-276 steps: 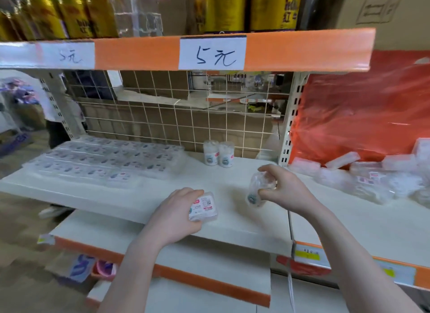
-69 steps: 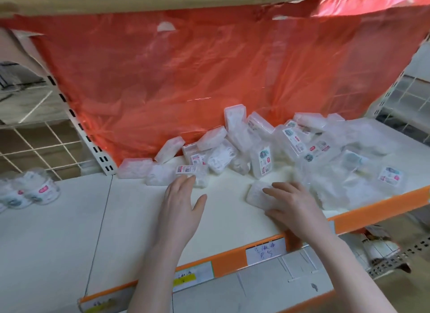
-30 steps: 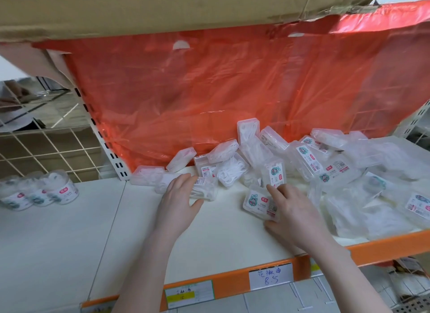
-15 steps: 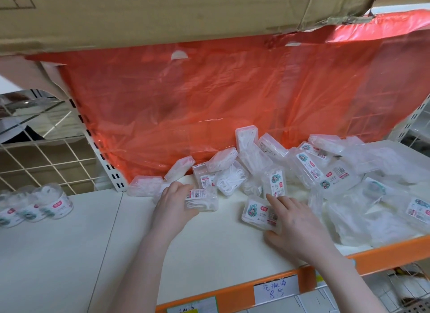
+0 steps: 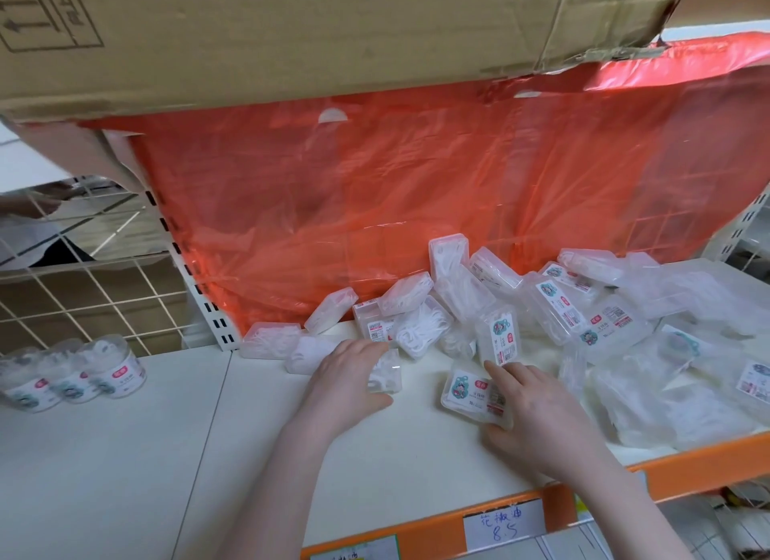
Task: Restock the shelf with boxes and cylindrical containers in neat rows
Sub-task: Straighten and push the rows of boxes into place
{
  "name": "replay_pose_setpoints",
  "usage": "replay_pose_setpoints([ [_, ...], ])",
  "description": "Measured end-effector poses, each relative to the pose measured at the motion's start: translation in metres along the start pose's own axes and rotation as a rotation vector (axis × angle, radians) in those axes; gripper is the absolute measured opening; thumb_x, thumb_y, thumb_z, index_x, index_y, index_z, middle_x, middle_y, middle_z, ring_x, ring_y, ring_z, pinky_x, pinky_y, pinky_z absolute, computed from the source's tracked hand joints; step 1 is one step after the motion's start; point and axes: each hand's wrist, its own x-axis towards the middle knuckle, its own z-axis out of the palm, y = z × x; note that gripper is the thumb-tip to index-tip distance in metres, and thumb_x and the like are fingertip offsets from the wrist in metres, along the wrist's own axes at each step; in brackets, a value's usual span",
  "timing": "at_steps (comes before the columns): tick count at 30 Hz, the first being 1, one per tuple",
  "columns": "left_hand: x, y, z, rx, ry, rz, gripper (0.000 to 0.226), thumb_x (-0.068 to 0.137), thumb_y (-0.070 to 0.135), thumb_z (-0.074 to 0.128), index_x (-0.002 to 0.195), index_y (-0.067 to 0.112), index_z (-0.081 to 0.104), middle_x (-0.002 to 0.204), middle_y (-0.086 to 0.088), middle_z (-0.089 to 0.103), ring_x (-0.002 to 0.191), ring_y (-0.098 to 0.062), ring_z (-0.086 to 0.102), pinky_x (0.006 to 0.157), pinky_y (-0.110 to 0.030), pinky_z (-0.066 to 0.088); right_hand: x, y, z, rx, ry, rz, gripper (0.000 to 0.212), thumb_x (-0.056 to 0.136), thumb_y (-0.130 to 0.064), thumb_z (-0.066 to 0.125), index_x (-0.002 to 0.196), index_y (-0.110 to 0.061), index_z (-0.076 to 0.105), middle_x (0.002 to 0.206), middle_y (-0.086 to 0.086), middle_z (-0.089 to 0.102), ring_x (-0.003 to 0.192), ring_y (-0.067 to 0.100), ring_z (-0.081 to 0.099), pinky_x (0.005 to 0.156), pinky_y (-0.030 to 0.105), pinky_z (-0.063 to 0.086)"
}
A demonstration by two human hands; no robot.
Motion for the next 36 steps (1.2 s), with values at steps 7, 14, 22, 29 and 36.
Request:
replay_pose_setpoints([
  [7,0.010,0.015,0.005,0.064,-0.038,0.023,0.066,0.083,0.032,0.062,0.142,0.029,0.033,0.139,0.008,0.040,0.131,-0.013,0.032,0.103,-0.024,0.028,-0.008,0.004,-0.003,0.005,-0.013,-0.008,0.075,0.032,-0.042,0.072,0.099,-0.010,0.070,0.075,-0.003,0.062,0.060,0.017,0.061,0.053,0.025,0.051],
  [14,0.001,0.016,-0.014,-0.157,0.065,-0.152,0.058,0.077,0.034,0.068,0.130,0.029,0.045,0.132,0.010,0.042,0.122,-0.011,0.043,0.096,-0.028,0.038,-0.014,-0.001,-0.020,0.044,-0.069,-0.035,0.074,0.079,-0.042,0.051,0.145,-0.020,0.025,0.131,-0.003,0.044,0.119,0.017,0.044,0.097,0.024,0.034],
  [22,-0.036,0.003,-0.051,-0.368,0.187,-0.376,0.049,0.071,0.047,0.071,0.115,0.030,0.055,0.119,0.009,0.049,0.107,-0.008,0.046,0.082,-0.024,0.035,-0.012,-0.004,-0.022,0.090,-0.048,-0.092,0.074,0.076,-0.045,0.053,0.142,-0.023,0.030,0.129,-0.006,0.046,0.119,0.015,0.044,0.095,0.025,0.038],
  [29,-0.091,0.010,-0.060,-0.373,0.329,-0.608,0.049,0.067,0.052,0.072,0.099,0.020,0.053,0.099,0.008,0.051,0.094,-0.013,0.050,0.070,-0.026,0.036,-0.015,-0.014,-0.014,0.255,-0.034,-0.188,0.078,0.059,-0.032,0.076,0.131,-0.012,0.054,0.111,0.003,0.061,0.102,0.026,0.060,0.083,0.033,0.047],
  [36,-0.144,0.003,-0.069,-0.330,0.371,-0.778,0.050,0.056,0.060,0.060,0.094,0.029,0.053,0.106,0.001,0.053,0.095,-0.017,0.053,0.076,-0.029,0.040,-0.028,-0.042,-0.017,0.295,-0.029,-0.280,0.076,0.072,-0.035,0.067,0.141,-0.019,0.038,0.130,-0.002,0.050,0.117,0.018,0.050,0.091,0.026,0.038],
])
